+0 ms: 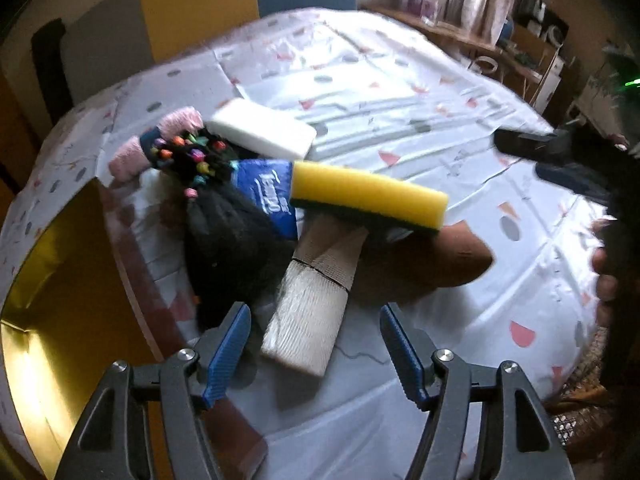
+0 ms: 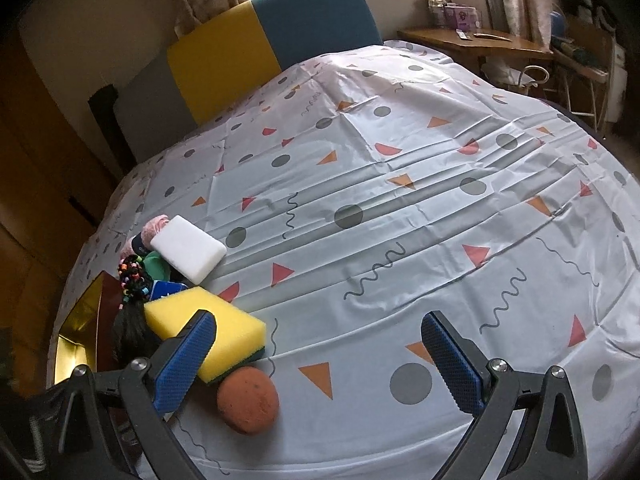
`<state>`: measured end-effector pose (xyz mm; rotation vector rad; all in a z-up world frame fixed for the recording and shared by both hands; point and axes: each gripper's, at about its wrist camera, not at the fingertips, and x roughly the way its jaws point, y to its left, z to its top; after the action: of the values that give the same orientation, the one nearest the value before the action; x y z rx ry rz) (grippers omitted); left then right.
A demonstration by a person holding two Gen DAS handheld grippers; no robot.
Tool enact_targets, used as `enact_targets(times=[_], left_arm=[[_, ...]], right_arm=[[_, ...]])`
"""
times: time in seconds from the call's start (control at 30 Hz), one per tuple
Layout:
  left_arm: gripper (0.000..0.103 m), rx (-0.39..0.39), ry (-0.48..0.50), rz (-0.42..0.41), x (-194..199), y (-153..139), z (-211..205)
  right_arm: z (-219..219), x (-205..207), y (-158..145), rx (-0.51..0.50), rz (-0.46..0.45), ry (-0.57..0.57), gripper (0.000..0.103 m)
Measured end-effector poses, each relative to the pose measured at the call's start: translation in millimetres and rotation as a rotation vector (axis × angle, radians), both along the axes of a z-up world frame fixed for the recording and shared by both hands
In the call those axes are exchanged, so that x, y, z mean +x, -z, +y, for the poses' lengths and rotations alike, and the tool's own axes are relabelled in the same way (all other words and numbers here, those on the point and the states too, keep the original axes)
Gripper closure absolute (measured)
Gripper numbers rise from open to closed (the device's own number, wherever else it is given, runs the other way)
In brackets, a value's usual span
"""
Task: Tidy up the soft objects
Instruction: 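Reach the left tool into the pile and grasp the beige mesh loofah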
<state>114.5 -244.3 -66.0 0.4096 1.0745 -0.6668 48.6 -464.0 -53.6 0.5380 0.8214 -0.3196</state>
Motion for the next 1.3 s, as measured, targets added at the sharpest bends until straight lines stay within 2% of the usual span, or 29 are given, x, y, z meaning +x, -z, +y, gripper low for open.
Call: enact_targets(times=[0.07, 0.13, 0.23, 0.27, 0.4, 0.5, 0.6, 0.67, 0.8, 1.0, 1.13, 1.17, 1.2, 1.3], left_arm=[[0.035, 0.013, -0.015, 0.042, 6.9, 12.2, -4.6], [0.038, -0.009, -0.013, 0.105, 7.3, 20.6, -6.8], [0.038, -0.127, 0.056, 0.198, -6.7, 20.3, -4.8], [0.038, -0.152, 0.082, 0.206, -13.5, 17.8, -4.1], [0.038, -0.182, 0.102, 0.181, -25.8, 6.9, 1.5], [0.038, -0.14, 0.029, 0.148, -15.4, 2.2, 3.1], [0.038, -0.118, -0.058, 0.154, 0.5, 1.1, 1.8], [0.038, -0.091, -0.075, 0.137, 6.6, 1.7, -4.0], [0.053, -0.045, -0.123, 0.134, 18.7, 10.7, -13.1], [0.053, -0.098, -0.172, 0.154, 27.6, 27.4, -28.4], [0.052, -0.105, -0.146, 0.097, 15.3, 32.4, -34.6], [0.056, -0.11, -0.147, 0.096, 15.3, 32.6, -34.2], [0.065, -0.121, -0.15, 0.106, 15.4, 32.7, -33.8], [0.078, -0.14, -0.16, 0.105, 11.5, 26.9, -23.5]], right_arm=[[0.0, 0.3, -0.7, 0.0, -0.004, -0.003, 0.0], [-0.5, 0.5, -1.0, 0.002, -0.007, -0.004, 0.0], [-3.1, 0.2, -1.0, 0.01, -0.01, 0.002, 0.0], [-4.1, 0.0, -1.1, 0.017, -0.014, 0.004, 0.0], [-4.5, -1.0, -2.1, 0.024, -0.02, 0.006, 0.0], [-3.9, -1.1, -2.7, 0.027, -0.023, 0.001, 0.0], [-2.5, -1.0, -3.1, 0.025, -0.024, -0.003, 0.0], [-2.4, -1.0, -2.9, 0.026, -0.024, -0.003, 0.0], [-3.0, -1.5, -3.1, 0.031, -0.025, -0.001, 0.0], [-2.5, 0.2, -2.3, 0.03, -0.021, -0.008, 0.0], [-3.0, 1.0, -1.3, 0.024, -0.012, -0.006, 0.0], [-3.5, 1.3, -1.0, 0.022, -0.011, -0.004, 0.0], [-3.9, 1.3, -0.7, 0.024, -0.011, -0.004, 0.0], [-4.3, 1.9, 0.5, 0.024, -0.005, -0.005, 0.0]])
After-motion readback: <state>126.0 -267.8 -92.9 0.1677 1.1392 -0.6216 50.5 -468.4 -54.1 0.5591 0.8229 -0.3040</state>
